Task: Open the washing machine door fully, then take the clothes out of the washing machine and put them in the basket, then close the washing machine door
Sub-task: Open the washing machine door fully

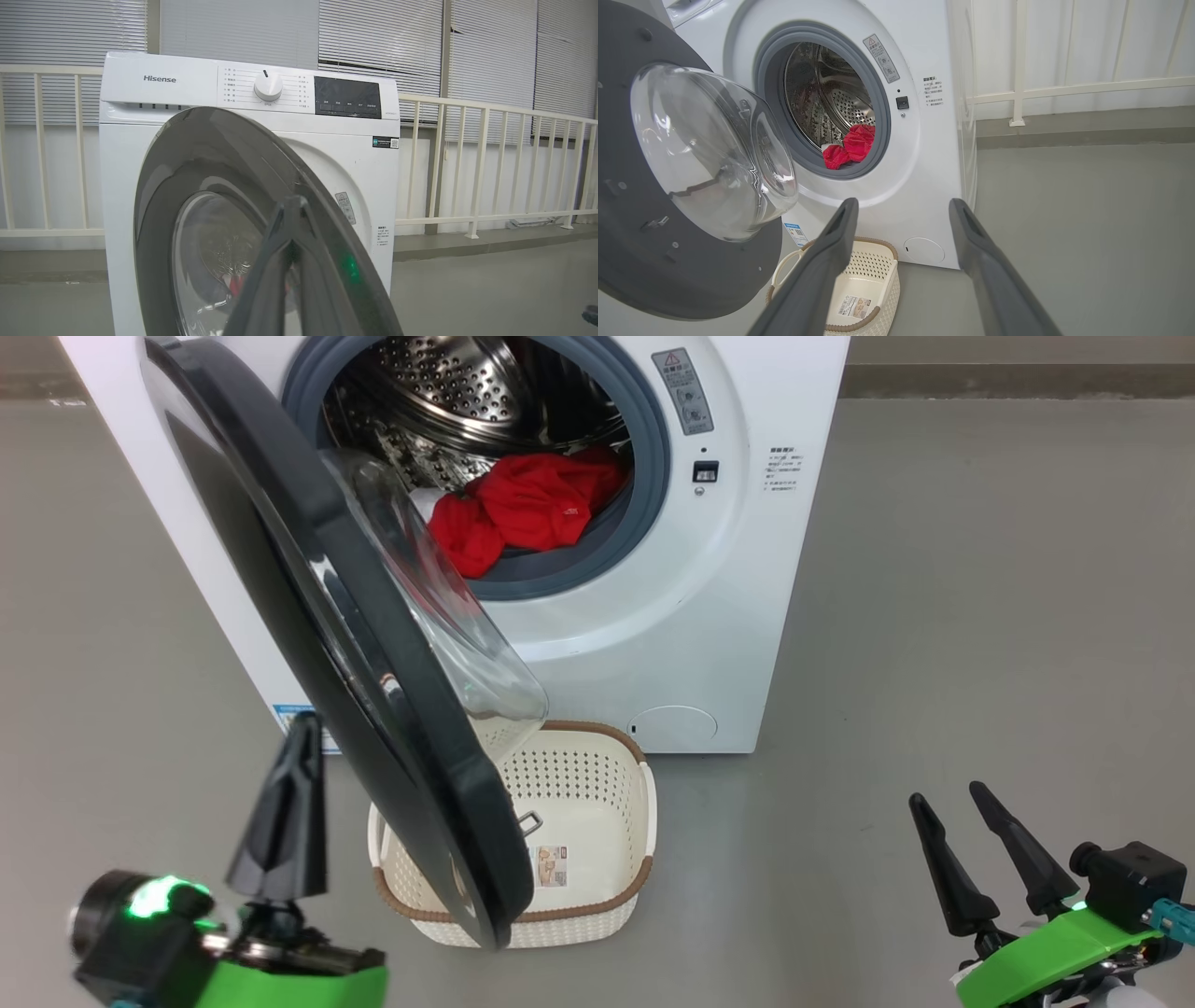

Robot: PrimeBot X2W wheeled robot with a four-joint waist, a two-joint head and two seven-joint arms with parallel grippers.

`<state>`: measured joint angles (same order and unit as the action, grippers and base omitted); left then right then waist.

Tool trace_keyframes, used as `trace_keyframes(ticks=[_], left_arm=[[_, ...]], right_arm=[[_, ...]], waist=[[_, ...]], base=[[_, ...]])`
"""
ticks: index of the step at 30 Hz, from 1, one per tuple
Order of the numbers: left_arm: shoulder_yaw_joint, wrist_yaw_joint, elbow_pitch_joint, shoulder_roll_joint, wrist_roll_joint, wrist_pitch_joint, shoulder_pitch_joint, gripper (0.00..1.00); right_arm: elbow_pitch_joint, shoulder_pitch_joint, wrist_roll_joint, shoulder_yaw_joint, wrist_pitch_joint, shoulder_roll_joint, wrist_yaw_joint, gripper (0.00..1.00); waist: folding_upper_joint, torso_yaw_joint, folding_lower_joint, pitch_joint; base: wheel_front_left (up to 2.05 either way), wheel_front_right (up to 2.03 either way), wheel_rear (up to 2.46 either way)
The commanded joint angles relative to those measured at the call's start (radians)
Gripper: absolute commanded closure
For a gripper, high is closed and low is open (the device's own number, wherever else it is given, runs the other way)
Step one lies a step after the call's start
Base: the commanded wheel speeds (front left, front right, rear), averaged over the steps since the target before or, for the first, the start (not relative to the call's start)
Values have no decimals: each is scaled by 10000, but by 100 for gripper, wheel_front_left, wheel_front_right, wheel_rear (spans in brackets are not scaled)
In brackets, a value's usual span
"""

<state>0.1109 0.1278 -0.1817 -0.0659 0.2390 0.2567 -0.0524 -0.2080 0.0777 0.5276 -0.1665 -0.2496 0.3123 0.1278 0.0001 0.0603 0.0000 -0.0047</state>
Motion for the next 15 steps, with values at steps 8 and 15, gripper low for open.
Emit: trace_keyframes(ticks=[8, 15], left_arm=[[1173, 29, -1192, -129, 34, 51, -448, 100], [2467, 29, -721, -157, 550, 51, -454, 100]], right_arm=[[150, -27, -36, -346, -122, 101, 29, 0], [119, 58, 17, -487, -122, 88, 29, 0]], waist=[[-1, -49, 0, 2], [-1, -246, 0, 36]], base=[[0, 0, 0], [0, 0, 0]])
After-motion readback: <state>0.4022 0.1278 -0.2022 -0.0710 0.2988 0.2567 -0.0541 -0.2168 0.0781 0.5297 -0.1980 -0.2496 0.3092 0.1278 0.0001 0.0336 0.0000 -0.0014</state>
